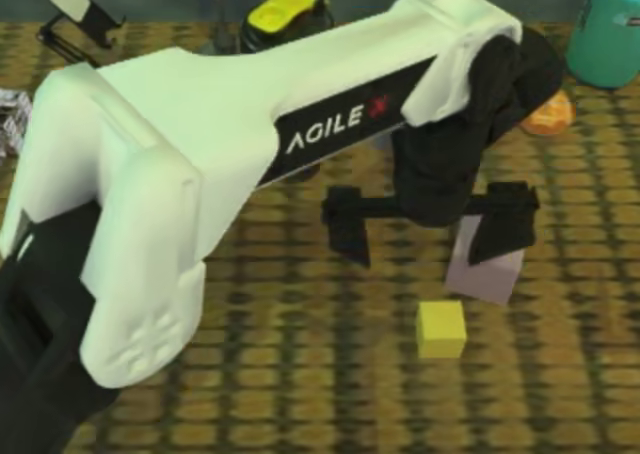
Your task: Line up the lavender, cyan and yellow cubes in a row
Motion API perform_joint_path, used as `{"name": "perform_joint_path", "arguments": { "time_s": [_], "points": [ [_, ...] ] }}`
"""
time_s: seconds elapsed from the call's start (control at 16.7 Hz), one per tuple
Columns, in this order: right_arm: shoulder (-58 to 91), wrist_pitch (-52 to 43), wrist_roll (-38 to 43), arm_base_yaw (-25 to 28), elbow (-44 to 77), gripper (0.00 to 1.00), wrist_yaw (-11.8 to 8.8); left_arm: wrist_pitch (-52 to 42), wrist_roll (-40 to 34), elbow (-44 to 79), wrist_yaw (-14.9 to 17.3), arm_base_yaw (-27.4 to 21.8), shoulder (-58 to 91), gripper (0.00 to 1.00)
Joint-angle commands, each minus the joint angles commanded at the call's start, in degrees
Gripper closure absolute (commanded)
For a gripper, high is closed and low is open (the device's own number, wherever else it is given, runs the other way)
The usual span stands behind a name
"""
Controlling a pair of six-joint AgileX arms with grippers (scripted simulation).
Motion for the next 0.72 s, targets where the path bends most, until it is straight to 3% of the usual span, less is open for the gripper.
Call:
{"name": "perform_joint_path", "arguments": {
  "time_s": [0.18,0.54,0.72],
  "points": [
    [0.0,0.0,0.0,0.0,0.0,0.0,0.0,1.9,7.0,-5.0,0.2,9.1,-2.7,0.0],
    [0.0,0.0,0.0,0.0,0.0,0.0,0.0,6.8,25.6,-18.5,0.7,34.9,-9.7,0.0],
    [0.0,0.0,0.0,0.0,0.0,0.0,0.0,9.0,32.6,-23.5,0.9,42.5,-12.9,0.0]
  ]
}}
